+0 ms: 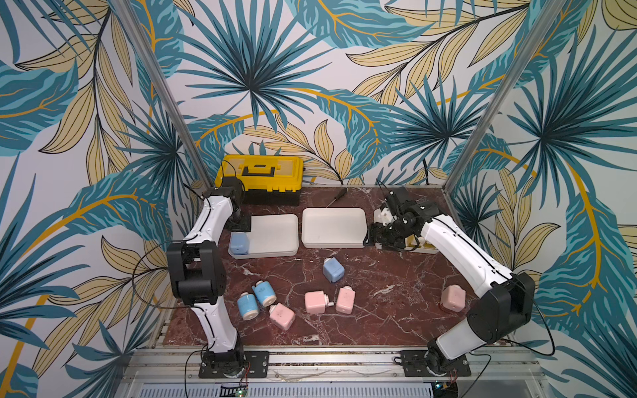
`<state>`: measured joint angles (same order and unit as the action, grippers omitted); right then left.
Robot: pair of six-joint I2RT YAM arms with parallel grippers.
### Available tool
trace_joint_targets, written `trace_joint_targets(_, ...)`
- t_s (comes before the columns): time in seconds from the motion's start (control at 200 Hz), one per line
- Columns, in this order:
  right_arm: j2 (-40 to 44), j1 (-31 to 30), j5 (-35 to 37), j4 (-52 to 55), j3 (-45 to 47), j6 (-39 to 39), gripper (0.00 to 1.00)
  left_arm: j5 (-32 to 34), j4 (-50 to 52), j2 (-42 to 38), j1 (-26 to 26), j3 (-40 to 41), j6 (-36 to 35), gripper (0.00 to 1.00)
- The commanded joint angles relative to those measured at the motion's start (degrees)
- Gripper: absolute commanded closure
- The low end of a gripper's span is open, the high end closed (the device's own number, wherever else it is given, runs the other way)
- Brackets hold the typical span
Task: Place the pencil sharpeners by color into the storage box
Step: Place the pencil sharpener in the storage box, then move the pencil sharpener to the center of the board.
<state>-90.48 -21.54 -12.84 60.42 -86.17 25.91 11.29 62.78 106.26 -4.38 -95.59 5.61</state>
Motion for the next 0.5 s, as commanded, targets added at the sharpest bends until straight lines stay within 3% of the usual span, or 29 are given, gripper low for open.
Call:
trace_joint_targets(0.0,0.85,-1.95,1.35,2.59,-1.22,-1.54,0.25,-1.82,0.31,-3.68,-0.45,-1.07,2.94,0.17)
trace_joint_targets(0.26,-4.42,-8.66,7.37,7.44,-8.8,-5.05,0.23,-4.64,0.47,-12.02,5.95,2.85,11.05,0.17)
trace_joint_targets(0.496,-8.3,-11.55,8.71,8.4,-12.01,-5.84,0.22,-9.66,2.88,-20.92,12.52,13.51,25.34,0.18)
